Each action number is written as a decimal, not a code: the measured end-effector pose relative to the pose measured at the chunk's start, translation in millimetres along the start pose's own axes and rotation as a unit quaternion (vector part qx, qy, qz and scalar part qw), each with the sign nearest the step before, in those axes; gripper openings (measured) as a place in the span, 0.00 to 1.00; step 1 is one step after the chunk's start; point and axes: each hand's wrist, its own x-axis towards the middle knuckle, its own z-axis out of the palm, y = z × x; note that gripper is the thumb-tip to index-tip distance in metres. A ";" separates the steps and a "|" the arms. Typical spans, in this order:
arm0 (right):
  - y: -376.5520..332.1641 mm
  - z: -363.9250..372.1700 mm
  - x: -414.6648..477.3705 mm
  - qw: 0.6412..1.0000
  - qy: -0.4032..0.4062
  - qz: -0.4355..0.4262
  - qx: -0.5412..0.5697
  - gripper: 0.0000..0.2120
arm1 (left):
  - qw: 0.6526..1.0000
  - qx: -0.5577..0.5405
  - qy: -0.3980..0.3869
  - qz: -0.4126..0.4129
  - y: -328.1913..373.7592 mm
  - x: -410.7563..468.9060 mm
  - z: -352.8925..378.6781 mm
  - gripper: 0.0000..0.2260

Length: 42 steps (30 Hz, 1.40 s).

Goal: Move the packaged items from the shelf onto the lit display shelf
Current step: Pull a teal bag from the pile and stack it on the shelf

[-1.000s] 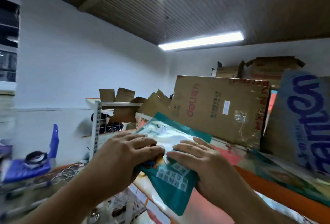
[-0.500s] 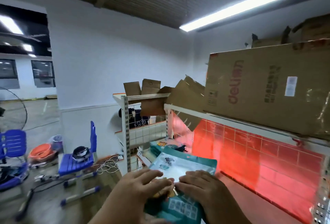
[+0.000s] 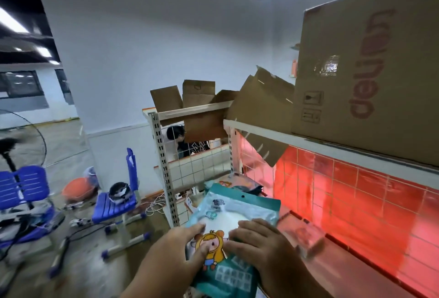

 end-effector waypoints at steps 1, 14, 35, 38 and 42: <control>7.4 8.1 2.1 1.000 -0.008 0.001 0.001 0.12 | 1.000 0.006 0.001 0.000 -3.5 8.2 3.0 0.31; 66.3 112.9 73.5 0.989 -0.051 0.123 -0.071 0.16 | 0.990 0.094 -0.090 0.049 -88.5 132.1 -0.9 0.58; 120.8 219.3 125.0 0.899 -0.193 0.390 -0.045 0.23 | 0.951 0.103 -0.245 0.161 -171.4 326.1 80.2 0.57; 141.2 222.3 133.3 0.900 -0.200 0.387 -0.032 0.24 | 0.955 0.099 -0.237 0.150 -168.8 346.3 90.8 0.57; 171.3 232.4 138.5 0.894 -0.182 0.409 -0.010 0.25 | 0.957 0.114 -0.220 0.152 -158.2 377.1 94.5 0.53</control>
